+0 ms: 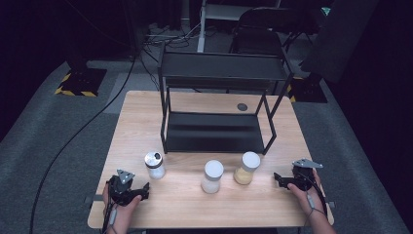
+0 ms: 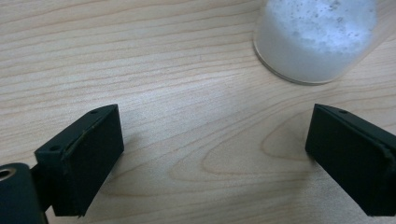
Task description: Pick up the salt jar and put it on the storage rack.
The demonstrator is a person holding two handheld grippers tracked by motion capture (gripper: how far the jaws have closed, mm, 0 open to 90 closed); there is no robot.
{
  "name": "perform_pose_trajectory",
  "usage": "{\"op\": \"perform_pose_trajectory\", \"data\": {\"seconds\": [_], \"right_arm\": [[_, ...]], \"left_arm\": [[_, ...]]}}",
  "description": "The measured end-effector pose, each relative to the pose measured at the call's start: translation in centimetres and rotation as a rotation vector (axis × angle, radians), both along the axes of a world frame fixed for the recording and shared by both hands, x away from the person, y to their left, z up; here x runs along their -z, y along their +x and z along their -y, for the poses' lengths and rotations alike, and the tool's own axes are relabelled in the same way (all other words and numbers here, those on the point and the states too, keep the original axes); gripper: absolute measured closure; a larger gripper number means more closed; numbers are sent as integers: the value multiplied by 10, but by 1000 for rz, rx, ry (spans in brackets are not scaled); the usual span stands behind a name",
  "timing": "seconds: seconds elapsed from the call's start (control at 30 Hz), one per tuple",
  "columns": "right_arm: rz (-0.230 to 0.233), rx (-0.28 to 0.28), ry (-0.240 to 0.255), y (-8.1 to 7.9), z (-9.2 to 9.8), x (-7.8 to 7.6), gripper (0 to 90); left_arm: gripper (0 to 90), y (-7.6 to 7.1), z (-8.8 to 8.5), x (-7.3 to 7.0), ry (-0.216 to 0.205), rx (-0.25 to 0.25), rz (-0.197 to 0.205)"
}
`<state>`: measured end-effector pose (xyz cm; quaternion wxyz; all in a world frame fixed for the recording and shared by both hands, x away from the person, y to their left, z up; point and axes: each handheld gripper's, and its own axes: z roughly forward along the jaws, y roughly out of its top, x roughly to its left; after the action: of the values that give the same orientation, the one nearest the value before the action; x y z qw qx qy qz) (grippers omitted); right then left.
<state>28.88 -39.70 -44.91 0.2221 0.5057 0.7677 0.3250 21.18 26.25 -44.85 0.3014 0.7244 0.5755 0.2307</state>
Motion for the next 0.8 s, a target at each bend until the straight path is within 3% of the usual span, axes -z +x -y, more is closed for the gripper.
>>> {"op": "perform_pose_trajectory", "data": {"seconds": [0.37, 0.6, 0.8], "right_arm": [[-1, -7, -1, 1, 1, 0, 10], [-1, -11, -2, 2, 1, 0, 8], [-4, -12, -1, 4, 0, 0, 4]], "left_arm": [[56, -9, 2, -15, -15, 35, 54], [56, -21, 3, -28, -36, 52, 126], [56, -27, 1, -36, -52, 74, 156]]}}
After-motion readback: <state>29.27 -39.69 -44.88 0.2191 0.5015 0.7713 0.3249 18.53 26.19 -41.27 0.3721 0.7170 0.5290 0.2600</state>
